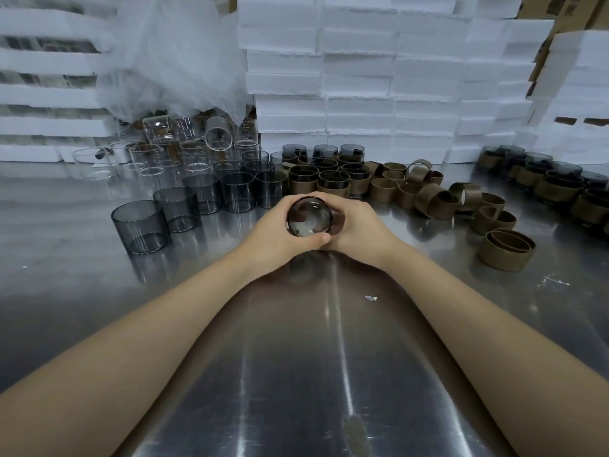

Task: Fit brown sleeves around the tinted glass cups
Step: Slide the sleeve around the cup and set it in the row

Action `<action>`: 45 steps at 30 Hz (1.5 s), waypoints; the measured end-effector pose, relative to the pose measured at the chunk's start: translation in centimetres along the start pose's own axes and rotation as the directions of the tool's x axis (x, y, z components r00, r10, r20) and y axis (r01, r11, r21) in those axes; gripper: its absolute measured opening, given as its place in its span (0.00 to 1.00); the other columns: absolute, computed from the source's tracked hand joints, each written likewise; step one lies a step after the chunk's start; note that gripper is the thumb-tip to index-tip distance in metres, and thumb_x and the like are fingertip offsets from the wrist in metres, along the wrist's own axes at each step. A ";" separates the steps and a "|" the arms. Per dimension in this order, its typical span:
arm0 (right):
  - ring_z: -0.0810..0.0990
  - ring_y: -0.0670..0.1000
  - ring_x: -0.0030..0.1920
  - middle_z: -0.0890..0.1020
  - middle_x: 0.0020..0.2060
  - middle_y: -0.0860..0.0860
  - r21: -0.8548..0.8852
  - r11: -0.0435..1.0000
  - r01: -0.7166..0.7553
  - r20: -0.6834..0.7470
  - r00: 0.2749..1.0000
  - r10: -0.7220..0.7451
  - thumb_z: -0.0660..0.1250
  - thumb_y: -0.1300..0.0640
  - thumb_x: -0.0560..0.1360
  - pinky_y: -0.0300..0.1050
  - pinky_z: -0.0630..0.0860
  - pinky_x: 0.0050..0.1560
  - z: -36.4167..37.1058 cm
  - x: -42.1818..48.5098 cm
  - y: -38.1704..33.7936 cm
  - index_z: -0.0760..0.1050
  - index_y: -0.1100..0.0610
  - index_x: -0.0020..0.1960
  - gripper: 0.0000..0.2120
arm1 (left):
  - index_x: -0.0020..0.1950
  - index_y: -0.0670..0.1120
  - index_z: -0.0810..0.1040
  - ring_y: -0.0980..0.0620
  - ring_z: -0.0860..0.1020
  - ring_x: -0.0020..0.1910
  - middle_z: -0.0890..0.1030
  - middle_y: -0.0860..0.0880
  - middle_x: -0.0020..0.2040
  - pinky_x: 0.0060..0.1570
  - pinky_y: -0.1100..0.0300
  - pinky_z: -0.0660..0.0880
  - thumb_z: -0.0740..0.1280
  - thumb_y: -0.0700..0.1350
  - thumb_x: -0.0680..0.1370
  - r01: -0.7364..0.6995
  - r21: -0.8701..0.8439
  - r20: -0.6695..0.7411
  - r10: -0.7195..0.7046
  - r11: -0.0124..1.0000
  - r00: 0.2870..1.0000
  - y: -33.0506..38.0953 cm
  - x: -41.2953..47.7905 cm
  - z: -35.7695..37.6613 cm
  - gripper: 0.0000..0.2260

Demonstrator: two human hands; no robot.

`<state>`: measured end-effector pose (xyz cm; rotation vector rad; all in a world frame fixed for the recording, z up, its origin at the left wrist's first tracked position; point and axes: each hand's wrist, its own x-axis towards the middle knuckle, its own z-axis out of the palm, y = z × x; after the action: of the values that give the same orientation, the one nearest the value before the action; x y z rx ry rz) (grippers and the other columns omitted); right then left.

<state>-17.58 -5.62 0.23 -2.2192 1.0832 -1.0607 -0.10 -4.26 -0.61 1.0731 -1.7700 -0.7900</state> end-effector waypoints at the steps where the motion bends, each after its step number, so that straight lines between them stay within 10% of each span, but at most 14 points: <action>1: 0.80 0.44 0.57 0.83 0.55 0.44 0.041 0.999 -0.029 0.001 1.000 0.029 0.78 0.65 0.64 0.45 0.77 0.59 0.0 0.0 0.2 0.76 0.51 0.64 0.30 | 0.59 0.61 0.72 0.74 0.75 0.51 0.79 0.66 0.52 0.47 0.80 0.68 0.78 0.46 0.69 -0.002 -0.010 0.011 0.002 1.000 1.000 0.1 -0.1 0.0 0.24; 8: 0.81 0.49 0.56 0.82 0.54 0.47 0.158 0.978 -0.135 0.000 0.991 0.137 0.79 0.70 0.61 0.52 0.80 0.57 0.0 0.3 1.0 0.75 0.52 0.62 0.33 | 0.58 0.60 0.77 0.66 0.80 0.49 0.83 0.63 0.51 0.45 0.74 0.73 0.75 0.36 0.72 0.018 -0.140 0.087 -0.006 0.990 0.996 0.6 -0.2 -0.4 0.22; 15: 0.79 0.36 0.50 0.80 0.51 0.42 0.150 0.976 -0.157 -0.009 0.987 0.160 0.78 0.72 0.60 0.31 0.75 0.49 -0.3 0.3 1.0 0.73 0.51 0.60 0.33 | 0.71 0.44 0.73 0.59 0.76 0.63 0.80 0.51 0.63 0.65 0.65 0.71 0.71 0.32 0.74 0.101 -0.224 0.106 -0.079 0.969 0.991 0.5 -0.1 -0.9 0.26; 20: 0.79 0.43 0.54 0.79 0.53 0.43 0.120 0.984 -0.134 -0.009 0.991 0.136 0.79 0.71 0.60 0.36 0.76 0.54 -0.5 0.1 0.7 0.73 0.55 0.62 0.34 | 0.72 0.40 0.71 0.54 0.76 0.66 0.79 0.47 0.64 0.71 0.55 0.67 0.68 0.33 0.77 0.124 -0.251 0.099 -0.102 0.960 0.990 0.6 0.0 -0.9 0.23; 37: 0.78 0.38 0.56 0.78 0.54 0.38 -0.039 0.994 0.100 -0.037 0.994 -0.101 0.76 0.64 0.69 0.32 0.72 0.57 -0.2 -0.4 -0.1 0.72 0.53 0.63 0.26 | 0.52 0.49 0.82 0.57 0.82 0.50 0.85 0.53 0.46 0.49 0.63 0.79 0.70 0.44 0.77 0.086 -0.377 -0.075 -0.123 0.922 0.990 -0.2 0.5 -0.6 0.04; 45: 0.76 0.47 0.60 0.76 0.59 0.50 0.144 0.989 -0.031 -0.041 0.998 0.037 0.80 0.64 0.63 0.39 0.73 0.61 0.8 0.0 -0.5 0.72 0.56 0.64 0.32 | 0.51 0.49 0.81 0.56 0.81 0.45 0.84 0.52 0.45 0.43 0.63 0.77 0.56 0.48 0.85 0.107 -0.422 -0.117 -0.171 0.900 0.978 0.1 0.6 -0.9 0.14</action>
<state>-16.75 -5.24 0.08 -2.0664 1.0256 -1.1402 0.54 -4.81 0.01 0.9481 -1.3269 -1.0864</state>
